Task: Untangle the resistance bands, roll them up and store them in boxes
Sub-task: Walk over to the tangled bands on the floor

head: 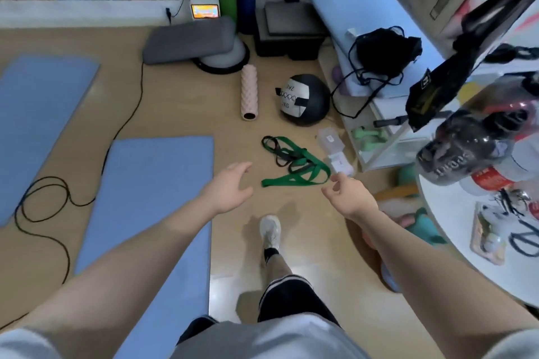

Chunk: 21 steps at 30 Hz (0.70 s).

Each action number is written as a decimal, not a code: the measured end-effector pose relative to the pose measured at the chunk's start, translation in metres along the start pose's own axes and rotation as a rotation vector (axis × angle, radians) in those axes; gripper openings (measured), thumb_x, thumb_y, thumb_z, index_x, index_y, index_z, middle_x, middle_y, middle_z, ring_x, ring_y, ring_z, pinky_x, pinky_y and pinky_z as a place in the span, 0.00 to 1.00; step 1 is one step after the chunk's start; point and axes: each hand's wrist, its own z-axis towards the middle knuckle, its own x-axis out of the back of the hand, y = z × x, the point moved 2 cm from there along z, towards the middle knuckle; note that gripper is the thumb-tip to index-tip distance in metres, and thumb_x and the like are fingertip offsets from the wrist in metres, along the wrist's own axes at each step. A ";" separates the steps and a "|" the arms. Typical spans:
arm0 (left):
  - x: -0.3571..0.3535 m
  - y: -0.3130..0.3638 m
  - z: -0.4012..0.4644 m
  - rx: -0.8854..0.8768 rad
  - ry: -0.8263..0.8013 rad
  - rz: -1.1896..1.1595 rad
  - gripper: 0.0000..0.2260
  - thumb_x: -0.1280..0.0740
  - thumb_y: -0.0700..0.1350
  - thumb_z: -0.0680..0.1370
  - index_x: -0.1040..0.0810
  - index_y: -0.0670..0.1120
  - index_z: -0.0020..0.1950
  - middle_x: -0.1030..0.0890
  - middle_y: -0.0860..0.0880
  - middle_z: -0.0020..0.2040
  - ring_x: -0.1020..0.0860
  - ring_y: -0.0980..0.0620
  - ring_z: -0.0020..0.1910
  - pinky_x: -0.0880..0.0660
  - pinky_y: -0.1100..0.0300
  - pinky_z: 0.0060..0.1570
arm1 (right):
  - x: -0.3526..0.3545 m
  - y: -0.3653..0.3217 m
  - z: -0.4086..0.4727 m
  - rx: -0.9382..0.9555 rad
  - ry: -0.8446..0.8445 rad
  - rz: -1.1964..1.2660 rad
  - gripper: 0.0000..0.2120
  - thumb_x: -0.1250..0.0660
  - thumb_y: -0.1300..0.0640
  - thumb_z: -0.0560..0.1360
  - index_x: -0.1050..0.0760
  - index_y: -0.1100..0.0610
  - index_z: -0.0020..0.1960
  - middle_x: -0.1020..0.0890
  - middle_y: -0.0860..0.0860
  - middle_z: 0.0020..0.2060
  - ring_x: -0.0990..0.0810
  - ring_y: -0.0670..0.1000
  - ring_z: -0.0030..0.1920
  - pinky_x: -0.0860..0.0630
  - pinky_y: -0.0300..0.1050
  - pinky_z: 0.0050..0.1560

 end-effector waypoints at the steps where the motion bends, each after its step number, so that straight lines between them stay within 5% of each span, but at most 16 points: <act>1: 0.008 0.000 0.027 -0.005 -0.003 0.001 0.26 0.37 0.44 0.77 0.40 0.43 0.73 0.32 0.45 0.70 0.32 0.49 0.67 0.36 0.59 0.64 | 0.008 -0.005 0.027 0.009 -0.007 -0.004 0.23 0.43 0.45 0.77 0.35 0.57 0.67 0.24 0.54 0.59 0.25 0.56 0.57 0.26 0.49 0.53; 14: 0.146 -0.031 0.278 0.201 0.116 -0.122 0.24 0.36 0.42 0.77 0.38 0.43 0.72 0.29 0.46 0.68 0.30 0.49 0.66 0.35 0.61 0.59 | 0.113 -0.134 0.298 0.221 -0.135 -0.011 0.23 0.42 0.45 0.77 0.35 0.56 0.67 0.24 0.54 0.60 0.25 0.57 0.59 0.27 0.50 0.56; 21: 0.191 -0.058 0.415 0.193 0.054 -0.081 0.24 0.36 0.43 0.77 0.37 0.43 0.72 0.29 0.46 0.68 0.29 0.49 0.65 0.35 0.59 0.61 | 0.126 -0.163 0.406 0.242 -0.191 0.106 0.19 0.42 0.50 0.78 0.34 0.58 0.66 0.21 0.54 0.55 0.24 0.55 0.57 0.29 0.48 0.58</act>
